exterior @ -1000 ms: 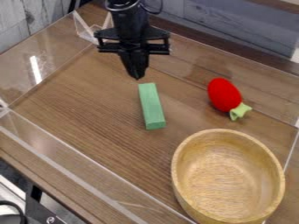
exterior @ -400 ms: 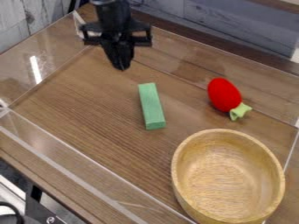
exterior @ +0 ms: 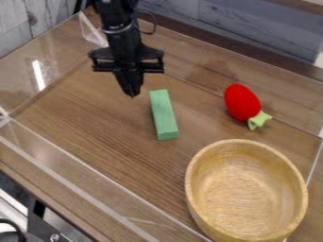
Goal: Put the green block in the brown bowl
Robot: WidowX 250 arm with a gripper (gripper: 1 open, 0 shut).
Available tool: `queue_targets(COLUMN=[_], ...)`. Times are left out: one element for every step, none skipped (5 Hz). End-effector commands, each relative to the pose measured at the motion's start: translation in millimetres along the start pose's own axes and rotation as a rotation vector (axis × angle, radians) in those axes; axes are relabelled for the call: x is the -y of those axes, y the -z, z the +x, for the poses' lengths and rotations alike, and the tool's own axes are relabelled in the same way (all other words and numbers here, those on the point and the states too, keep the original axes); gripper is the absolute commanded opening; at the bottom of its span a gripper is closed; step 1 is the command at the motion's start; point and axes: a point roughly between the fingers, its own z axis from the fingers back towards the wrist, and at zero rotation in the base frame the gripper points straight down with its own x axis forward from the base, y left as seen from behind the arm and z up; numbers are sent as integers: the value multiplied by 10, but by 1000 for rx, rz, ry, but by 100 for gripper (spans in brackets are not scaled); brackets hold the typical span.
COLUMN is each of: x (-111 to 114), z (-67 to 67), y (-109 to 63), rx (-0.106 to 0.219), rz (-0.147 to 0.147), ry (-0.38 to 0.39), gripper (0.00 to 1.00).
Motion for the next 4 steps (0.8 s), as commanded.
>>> queue_targets(x=[-124,-146,-137,-76], z=[283,432,522,630], y=[-53,-65,-60,-51], rx=[80,90,93,98], rz=[4,3,4,13], ry=[-53,-48,-38,-79], gripper=[0,0,0,0])
